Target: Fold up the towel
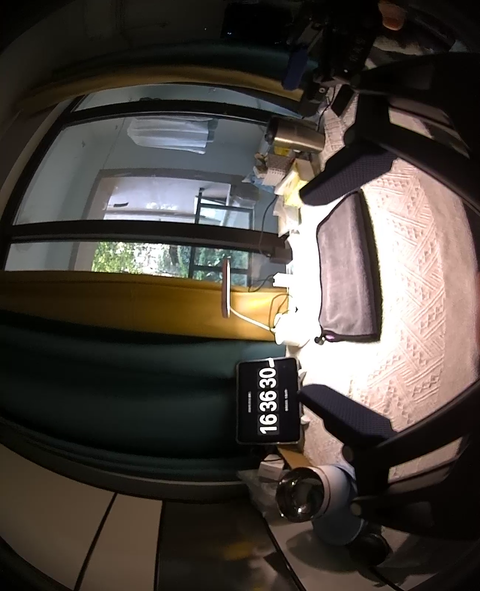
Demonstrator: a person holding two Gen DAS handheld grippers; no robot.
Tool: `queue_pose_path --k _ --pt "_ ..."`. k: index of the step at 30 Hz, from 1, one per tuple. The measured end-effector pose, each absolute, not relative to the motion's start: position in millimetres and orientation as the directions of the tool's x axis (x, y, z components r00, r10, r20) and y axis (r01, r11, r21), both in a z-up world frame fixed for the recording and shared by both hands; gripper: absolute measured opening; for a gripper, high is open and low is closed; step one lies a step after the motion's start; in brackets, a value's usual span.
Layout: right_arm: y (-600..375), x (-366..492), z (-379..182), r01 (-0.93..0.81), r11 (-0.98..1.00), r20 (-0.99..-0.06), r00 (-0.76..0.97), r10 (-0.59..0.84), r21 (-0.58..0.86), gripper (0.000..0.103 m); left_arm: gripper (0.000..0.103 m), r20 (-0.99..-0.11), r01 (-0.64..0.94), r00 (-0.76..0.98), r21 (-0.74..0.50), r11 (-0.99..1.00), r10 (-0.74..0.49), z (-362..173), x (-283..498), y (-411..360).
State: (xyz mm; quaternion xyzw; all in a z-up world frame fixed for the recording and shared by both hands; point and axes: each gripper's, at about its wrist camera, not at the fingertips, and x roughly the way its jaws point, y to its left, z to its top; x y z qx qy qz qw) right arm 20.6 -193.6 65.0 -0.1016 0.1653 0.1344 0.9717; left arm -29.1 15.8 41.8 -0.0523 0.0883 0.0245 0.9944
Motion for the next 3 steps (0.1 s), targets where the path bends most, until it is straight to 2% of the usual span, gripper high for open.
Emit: queue_pose_path --k 3 --pt "-192.1 22.7 63.2 -0.305 0.942 -0.356 0.904 0.239 -0.142 0.063 0.098 -0.190 -0.045 0.982 -0.109 0.993 0.024 38.9 -20.2 17.7"
